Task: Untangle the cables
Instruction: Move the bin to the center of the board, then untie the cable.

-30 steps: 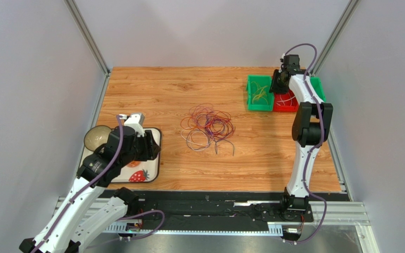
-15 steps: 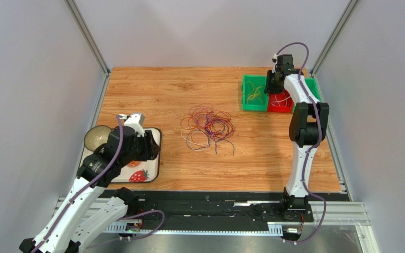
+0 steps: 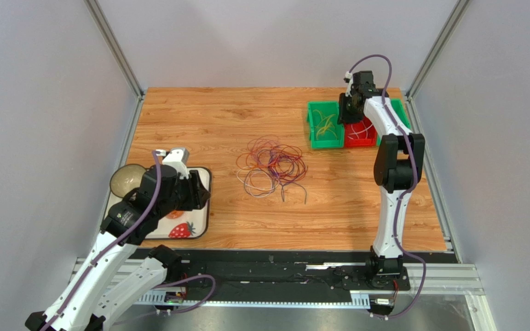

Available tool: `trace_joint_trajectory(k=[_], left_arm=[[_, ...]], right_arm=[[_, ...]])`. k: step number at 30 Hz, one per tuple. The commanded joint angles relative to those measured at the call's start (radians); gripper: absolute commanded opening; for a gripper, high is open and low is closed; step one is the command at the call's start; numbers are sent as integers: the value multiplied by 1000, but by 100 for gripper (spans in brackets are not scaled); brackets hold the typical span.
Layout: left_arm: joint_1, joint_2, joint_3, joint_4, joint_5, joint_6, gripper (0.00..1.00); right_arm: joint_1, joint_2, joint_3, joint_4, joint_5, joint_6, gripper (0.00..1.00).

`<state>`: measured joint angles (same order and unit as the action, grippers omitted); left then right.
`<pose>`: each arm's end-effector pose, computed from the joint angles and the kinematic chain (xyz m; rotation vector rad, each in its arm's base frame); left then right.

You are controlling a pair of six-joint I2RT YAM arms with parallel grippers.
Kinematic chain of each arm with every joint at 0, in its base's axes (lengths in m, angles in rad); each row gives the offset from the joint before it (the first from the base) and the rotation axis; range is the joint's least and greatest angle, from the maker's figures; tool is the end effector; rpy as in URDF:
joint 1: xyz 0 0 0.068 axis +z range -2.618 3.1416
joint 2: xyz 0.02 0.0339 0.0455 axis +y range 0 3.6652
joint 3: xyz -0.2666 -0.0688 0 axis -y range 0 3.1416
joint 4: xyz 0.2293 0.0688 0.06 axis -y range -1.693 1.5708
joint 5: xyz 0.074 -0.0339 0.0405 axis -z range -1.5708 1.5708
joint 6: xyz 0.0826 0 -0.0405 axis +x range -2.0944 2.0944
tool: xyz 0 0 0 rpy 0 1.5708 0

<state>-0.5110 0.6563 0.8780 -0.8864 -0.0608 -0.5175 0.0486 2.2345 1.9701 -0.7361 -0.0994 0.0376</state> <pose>0.1267 -0.0653 0.2886 -0.0412 2.2794 -0.4855 0.5046 0.0327 0.1900 -0.0516 2.5713 0.1603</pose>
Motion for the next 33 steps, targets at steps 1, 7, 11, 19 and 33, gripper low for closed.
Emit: trace_joint_trajectory(k=[1,7,11,19,33], left_arm=[[-3,-4,-2,26,9,16,56],[-3,-4,-4,26,9,14,56],[-3,3,-5,30,16,14,56],[-3,13,-79,246,143,-88,99],[-3,465,-39,500,147,-118,81]], right_arm=[[8,1,90,-97,-3,25,41],[8,-72,173,-134,-11,65,56],[13,-130,240,-195,-31,100,58],[82,-436,-72,-109,-63,274,59],[310,-984,-760,112,-70,499,57]])
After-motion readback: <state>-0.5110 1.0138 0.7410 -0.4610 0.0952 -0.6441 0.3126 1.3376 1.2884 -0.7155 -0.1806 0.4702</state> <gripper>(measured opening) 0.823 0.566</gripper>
